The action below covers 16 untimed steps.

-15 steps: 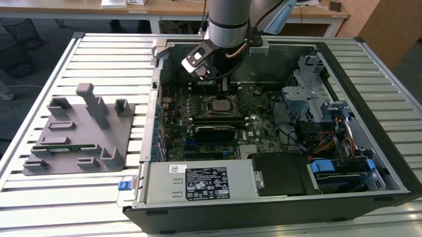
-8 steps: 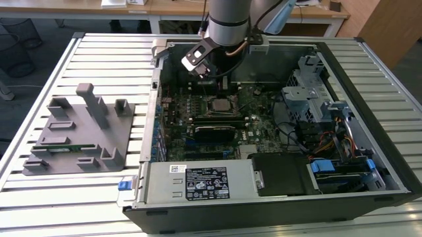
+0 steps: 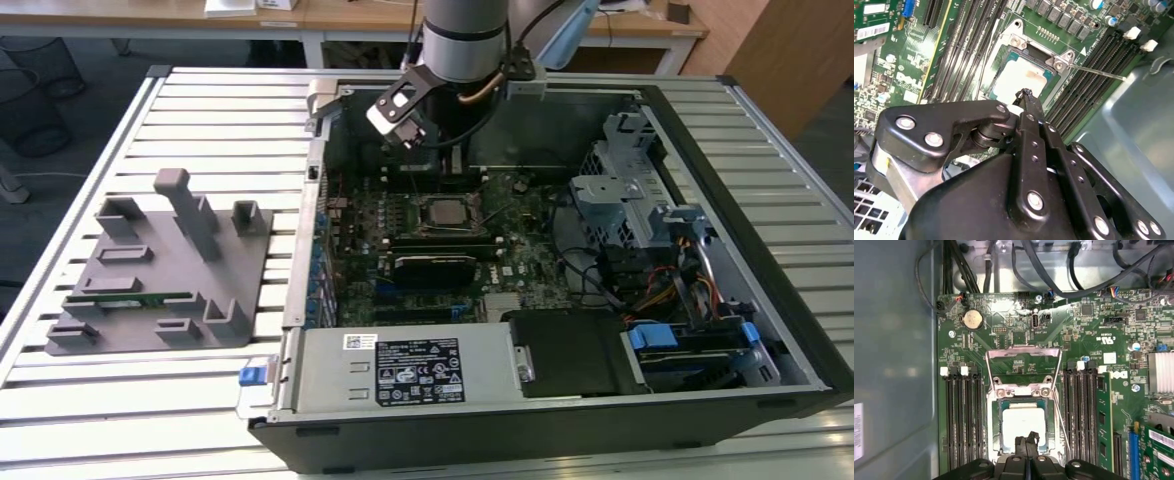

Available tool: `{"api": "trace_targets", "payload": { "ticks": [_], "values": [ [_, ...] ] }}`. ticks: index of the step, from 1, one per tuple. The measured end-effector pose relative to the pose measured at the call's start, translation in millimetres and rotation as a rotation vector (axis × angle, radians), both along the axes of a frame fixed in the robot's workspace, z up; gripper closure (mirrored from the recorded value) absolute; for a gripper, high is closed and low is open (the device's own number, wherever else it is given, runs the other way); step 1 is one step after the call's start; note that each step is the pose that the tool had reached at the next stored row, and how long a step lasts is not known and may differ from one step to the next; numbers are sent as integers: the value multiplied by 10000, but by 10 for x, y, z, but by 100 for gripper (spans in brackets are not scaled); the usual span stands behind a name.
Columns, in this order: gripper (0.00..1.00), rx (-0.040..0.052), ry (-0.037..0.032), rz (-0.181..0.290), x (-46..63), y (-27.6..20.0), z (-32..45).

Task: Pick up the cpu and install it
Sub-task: 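Close the cpu cover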

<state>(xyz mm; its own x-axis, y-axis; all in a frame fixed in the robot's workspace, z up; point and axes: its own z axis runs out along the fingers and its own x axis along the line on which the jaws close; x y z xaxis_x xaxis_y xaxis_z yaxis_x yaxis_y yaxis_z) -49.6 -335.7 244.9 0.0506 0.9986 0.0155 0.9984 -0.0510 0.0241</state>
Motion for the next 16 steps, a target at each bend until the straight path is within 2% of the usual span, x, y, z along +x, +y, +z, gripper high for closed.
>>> {"api": "trace_targets", "payload": {
  "ticks": [4, 16],
  "values": [
    [89, 1, 0, -1, 0, 0, 71],
    [89, 3, -1, 0, 0, 0, 90]
  ]
}}
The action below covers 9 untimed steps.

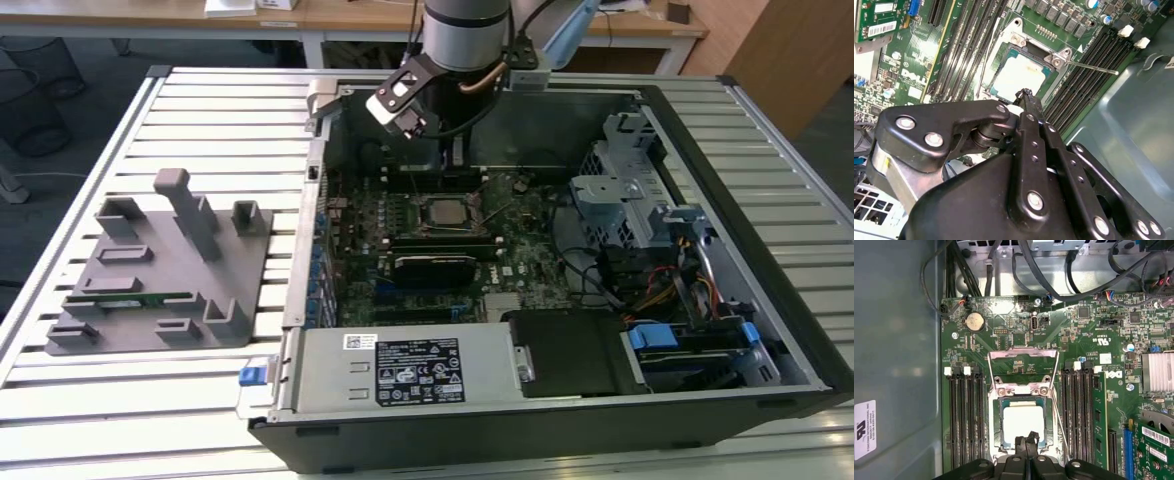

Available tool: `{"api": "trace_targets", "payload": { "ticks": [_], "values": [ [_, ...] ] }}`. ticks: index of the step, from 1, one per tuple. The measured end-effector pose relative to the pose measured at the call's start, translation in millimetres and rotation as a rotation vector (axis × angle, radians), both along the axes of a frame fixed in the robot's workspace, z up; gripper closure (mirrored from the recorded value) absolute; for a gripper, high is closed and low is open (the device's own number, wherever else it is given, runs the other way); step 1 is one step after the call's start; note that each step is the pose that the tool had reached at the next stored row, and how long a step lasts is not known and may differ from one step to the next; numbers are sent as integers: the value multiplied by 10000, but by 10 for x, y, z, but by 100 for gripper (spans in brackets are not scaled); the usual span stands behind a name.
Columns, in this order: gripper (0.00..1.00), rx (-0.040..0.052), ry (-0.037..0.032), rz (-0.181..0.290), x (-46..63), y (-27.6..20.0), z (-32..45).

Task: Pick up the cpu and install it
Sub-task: 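Close the cpu cover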

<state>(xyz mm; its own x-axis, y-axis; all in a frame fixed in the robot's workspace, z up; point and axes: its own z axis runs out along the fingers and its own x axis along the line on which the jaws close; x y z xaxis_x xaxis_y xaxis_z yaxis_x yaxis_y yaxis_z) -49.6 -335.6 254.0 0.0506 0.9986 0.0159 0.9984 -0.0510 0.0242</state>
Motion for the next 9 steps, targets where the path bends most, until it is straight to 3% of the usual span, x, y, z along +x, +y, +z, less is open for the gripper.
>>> {"api": "trace_targets", "payload": {
  "ticks": [9],
  "values": [
    [89, -1, 0, 0, 0, 0, 19]
  ]
}}
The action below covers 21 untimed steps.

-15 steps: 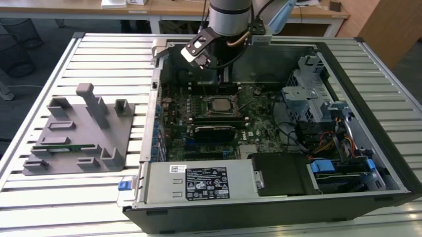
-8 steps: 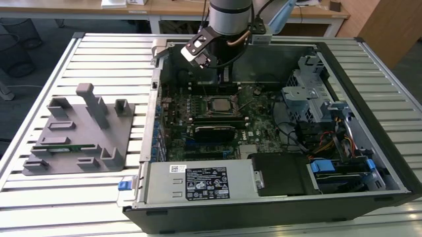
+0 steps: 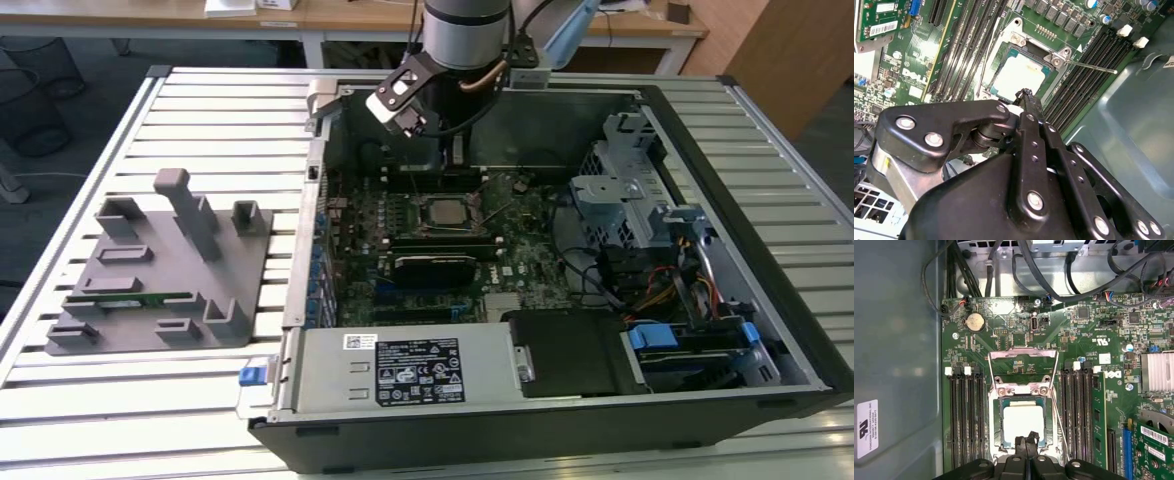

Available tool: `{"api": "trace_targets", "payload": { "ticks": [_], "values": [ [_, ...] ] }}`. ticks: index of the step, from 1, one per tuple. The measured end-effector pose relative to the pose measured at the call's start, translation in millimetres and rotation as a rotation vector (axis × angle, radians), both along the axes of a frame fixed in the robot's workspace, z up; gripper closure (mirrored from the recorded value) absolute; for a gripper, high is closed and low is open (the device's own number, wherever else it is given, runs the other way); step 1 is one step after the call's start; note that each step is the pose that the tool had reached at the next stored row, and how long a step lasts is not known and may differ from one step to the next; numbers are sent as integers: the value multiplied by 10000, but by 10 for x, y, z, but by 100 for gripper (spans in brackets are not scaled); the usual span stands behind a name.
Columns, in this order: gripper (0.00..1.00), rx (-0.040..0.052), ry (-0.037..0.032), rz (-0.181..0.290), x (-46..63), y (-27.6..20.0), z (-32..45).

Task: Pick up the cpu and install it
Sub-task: 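Close the cpu cover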

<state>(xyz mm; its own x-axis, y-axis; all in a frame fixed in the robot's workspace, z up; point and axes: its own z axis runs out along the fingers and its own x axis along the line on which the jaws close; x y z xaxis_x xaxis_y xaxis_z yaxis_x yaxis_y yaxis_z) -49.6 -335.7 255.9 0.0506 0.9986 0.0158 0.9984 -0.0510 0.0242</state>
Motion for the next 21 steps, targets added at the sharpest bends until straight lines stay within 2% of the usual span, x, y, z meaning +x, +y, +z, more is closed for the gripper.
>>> {"api": "trace_targets", "payload": {
  "ticks": [21],
  "values": [
    [89, -1, 1, 1, 15, 0, 31]
  ]
}}
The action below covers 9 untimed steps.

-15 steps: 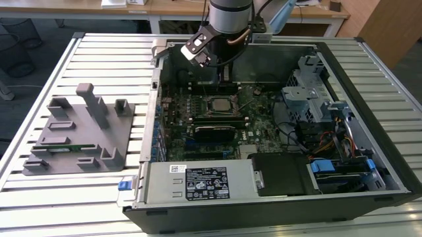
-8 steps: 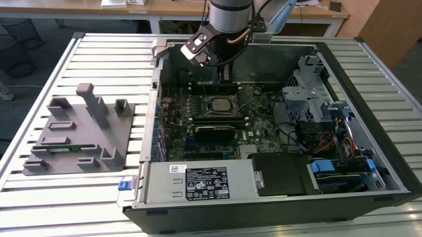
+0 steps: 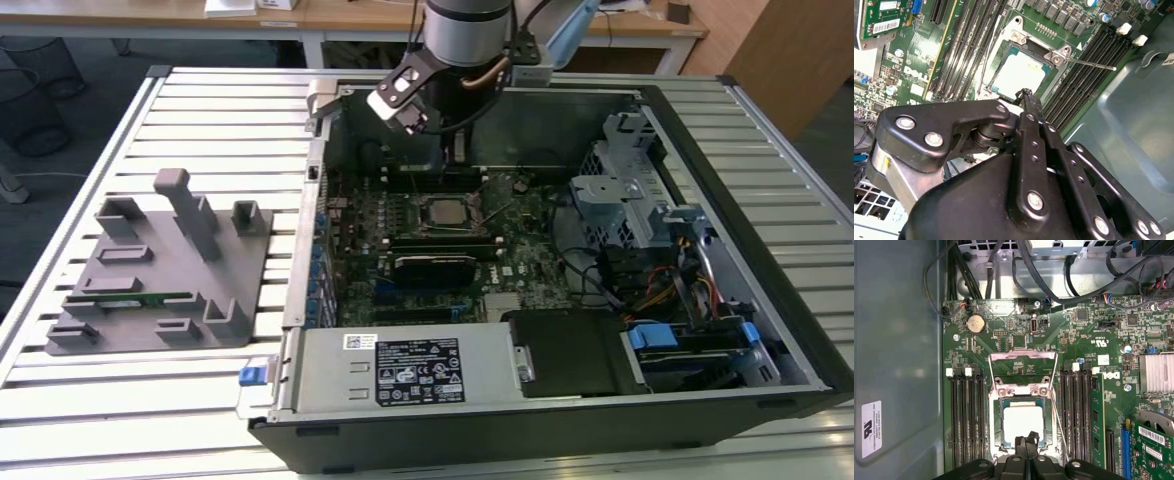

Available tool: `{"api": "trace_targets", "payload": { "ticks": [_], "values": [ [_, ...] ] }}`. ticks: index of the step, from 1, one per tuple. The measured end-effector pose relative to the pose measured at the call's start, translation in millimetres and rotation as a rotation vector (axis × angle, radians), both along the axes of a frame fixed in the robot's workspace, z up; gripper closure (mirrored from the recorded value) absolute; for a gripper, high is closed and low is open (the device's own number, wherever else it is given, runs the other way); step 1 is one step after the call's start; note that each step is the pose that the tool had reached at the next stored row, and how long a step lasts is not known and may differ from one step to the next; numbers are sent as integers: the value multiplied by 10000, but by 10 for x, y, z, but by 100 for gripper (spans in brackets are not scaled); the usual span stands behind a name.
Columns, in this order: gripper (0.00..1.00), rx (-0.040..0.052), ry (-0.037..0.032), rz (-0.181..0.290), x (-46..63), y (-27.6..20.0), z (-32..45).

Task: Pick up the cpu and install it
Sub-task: 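Close the cpu cover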

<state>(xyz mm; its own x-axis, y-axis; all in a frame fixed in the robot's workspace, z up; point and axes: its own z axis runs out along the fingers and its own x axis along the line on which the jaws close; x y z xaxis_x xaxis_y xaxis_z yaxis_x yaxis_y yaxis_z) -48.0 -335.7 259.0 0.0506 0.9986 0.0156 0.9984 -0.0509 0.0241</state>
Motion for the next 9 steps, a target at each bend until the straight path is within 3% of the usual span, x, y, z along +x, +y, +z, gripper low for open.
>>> {"api": "trace_targets", "payload": {
  "ticks": [9],
  "values": [
    [89, 1, 1, 0, 64, 0, 0]
  ]
}}
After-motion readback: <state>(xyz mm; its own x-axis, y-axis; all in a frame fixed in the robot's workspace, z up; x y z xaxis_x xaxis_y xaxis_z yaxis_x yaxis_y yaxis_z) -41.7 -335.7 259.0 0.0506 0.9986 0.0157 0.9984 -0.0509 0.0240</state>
